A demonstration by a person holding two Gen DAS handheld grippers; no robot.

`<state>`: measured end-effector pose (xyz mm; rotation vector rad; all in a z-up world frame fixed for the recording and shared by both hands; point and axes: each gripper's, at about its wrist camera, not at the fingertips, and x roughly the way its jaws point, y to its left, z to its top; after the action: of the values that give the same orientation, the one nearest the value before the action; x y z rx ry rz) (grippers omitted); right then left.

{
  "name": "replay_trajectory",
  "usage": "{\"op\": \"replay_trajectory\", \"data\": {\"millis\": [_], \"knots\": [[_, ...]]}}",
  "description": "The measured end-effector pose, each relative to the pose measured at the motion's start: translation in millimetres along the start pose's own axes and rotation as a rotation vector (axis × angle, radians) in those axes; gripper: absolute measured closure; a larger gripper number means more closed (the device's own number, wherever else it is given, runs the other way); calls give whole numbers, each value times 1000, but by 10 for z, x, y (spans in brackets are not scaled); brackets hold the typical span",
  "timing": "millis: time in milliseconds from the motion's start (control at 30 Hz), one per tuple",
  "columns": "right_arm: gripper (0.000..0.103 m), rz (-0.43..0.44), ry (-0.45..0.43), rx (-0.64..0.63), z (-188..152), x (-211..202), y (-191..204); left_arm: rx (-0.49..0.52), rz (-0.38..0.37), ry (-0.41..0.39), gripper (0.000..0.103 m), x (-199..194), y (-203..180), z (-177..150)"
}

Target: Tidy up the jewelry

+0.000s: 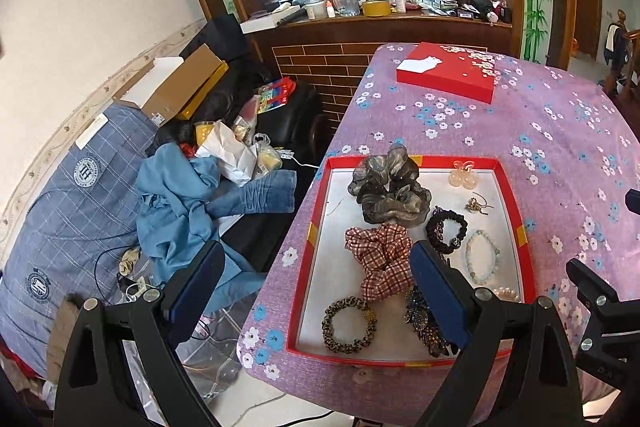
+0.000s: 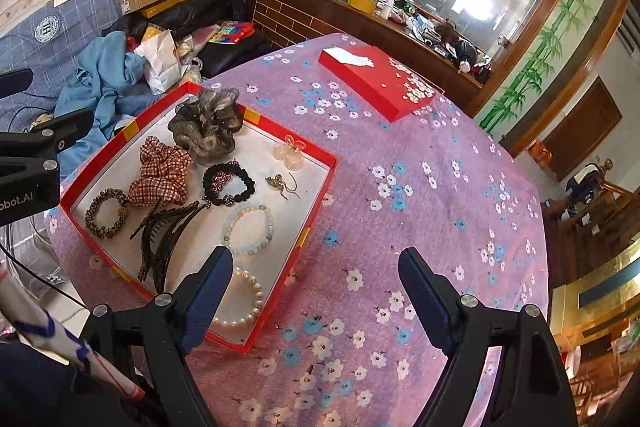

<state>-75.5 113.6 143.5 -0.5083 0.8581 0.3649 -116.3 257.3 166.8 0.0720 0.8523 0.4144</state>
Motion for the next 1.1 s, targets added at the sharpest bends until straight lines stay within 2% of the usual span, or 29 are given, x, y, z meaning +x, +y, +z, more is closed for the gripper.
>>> {"op": "replay_trajectory", "data": {"millis": [567,1100], "knots": [[14,2,6,33,-40,-39,84,40,13,-5,10,-48,16,-28],[14,-35,30,49,-131,-125,122,59,-29,-14,10,-62,54,-84]]}}
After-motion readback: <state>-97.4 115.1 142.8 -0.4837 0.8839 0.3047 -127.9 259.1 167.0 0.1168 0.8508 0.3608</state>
